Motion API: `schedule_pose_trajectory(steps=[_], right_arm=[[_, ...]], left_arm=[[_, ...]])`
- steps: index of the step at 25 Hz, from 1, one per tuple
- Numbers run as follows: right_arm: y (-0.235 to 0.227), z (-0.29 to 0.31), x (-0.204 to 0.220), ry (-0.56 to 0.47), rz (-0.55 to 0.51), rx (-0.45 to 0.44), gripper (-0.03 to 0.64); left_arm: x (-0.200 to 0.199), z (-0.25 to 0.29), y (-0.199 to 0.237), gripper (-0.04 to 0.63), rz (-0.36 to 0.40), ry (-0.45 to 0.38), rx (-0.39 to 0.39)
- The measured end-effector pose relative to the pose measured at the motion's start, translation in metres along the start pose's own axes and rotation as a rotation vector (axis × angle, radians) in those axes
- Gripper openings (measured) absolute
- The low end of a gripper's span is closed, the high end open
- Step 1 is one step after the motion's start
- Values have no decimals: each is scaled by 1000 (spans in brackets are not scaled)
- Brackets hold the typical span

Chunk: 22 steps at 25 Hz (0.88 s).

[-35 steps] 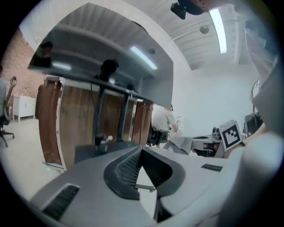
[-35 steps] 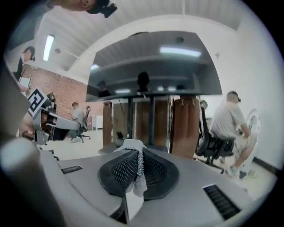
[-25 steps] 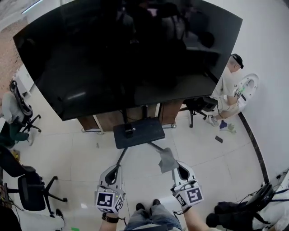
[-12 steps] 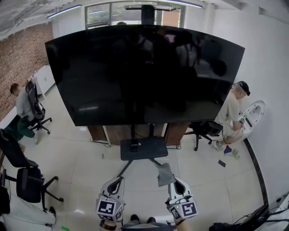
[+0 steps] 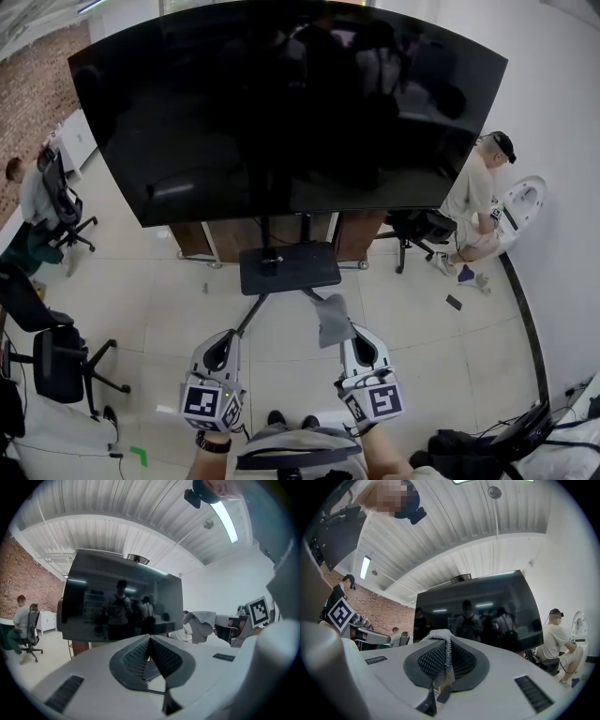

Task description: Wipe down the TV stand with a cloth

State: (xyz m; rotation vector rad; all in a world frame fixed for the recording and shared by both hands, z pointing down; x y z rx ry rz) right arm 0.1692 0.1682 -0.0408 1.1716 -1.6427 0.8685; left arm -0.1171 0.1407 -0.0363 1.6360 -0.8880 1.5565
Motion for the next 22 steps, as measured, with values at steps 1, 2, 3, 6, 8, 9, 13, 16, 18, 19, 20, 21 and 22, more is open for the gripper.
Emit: schedule_pose_trajectory(steps=[1, 2, 3, 6, 8, 9, 13, 16, 18, 19, 20, 21, 22], right_arm=[[-1, 1, 1, -3, 3, 2, 3], [-4, 4, 1, -12, 3, 6, 3], [-7, 9, 0, -23, 3, 12, 3], [-6, 14, -1, -13, 12, 7, 3], [3, 14, 5, 5, 14, -8, 3], [8, 15, 7, 8, 16, -13, 3], [18, 14, 11, 23, 17, -12, 3], [16, 18, 14, 29, 23, -6, 3], [14, 20, 17, 37, 40, -4, 3], [13, 22, 19, 39, 49, -6, 3], [12, 24, 20, 41, 57, -8, 3], [11, 27, 20, 42, 63, -11, 3], [10, 29, 21, 44, 68, -14, 3]], left_arm=[[2, 2, -1, 23, -2, -2, 3], [3, 8, -2, 23, -1, -10, 9], [2, 14, -2, 23, 3, -21, 18], [-3, 15, -1, 23, 14, -41, 20], [0, 6, 7, 23, 6, -33, 0], [2, 2, 12, 23, 0, -28, -8], [6, -7, 21, 23, -24, -20, -19], [2, -4, 22, 23, -14, -23, -10], [1, 0, 22, 23, -7, -15, -11], [2, 2, 22, 23, -9, -11, -14], [2, 4, 22, 23, -12, -7, -15], [2, 6, 22, 23, -16, -5, -16], [2, 8, 21, 23, -19, -3, -17]])
Point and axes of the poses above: the fingertips, and each gripper's own axes: z forward along the fingers, y to its left, x out of its underside, the point moved 9 cm from there along -z, backward along the fingers, and after that the axes turned 10 degrees about -y, right-handed, at the moved point
